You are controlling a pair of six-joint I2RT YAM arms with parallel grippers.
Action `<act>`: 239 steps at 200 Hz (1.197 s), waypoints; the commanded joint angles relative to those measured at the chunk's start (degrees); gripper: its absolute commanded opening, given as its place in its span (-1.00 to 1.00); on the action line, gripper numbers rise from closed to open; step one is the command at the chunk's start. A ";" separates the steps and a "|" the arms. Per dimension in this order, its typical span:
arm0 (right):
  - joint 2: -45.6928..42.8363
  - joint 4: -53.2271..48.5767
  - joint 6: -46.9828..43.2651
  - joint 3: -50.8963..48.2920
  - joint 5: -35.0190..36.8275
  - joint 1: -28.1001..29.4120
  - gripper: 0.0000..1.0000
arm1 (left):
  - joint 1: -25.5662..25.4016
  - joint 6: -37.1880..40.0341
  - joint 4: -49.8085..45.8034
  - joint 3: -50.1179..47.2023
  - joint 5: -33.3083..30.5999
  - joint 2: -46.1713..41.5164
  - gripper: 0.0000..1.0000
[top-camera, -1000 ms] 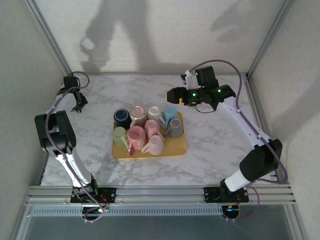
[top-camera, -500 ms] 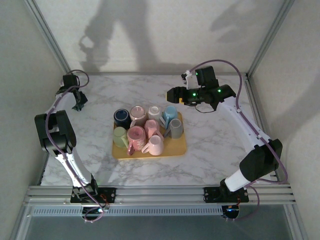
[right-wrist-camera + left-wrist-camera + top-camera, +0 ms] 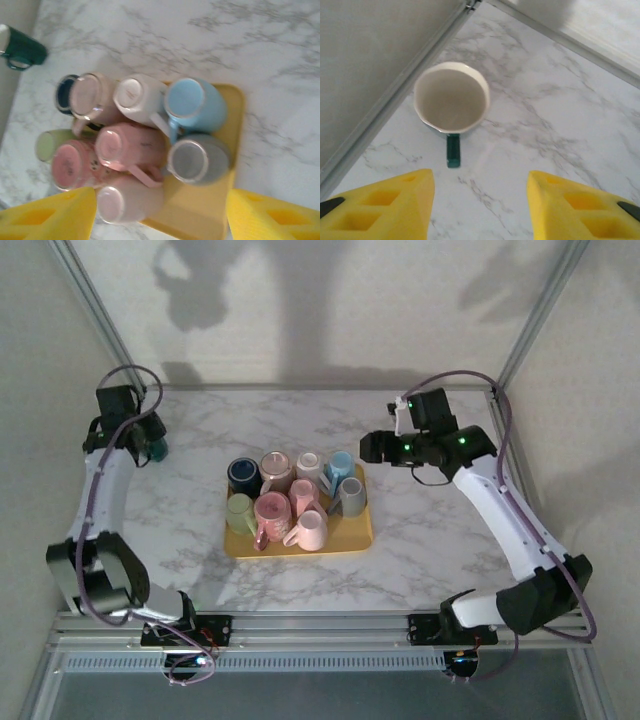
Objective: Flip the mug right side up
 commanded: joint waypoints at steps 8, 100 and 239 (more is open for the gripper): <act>-3.71 -6.01 -1.87 -5.01 7.24 -0.13 0.33 | -2.02 0.07 -2.94 -6.47 15.73 -7.16 0.06; -3.70 0.11 8.49 -18.49 4.97 5.23 0.38 | -18.11 0.00 4.10 -20.95 31.75 -18.10 0.08; 12.70 16.87 53.99 -18.19 19.61 16.98 0.64 | -18.13 1.28 9.58 -23.79 32.90 -18.94 0.08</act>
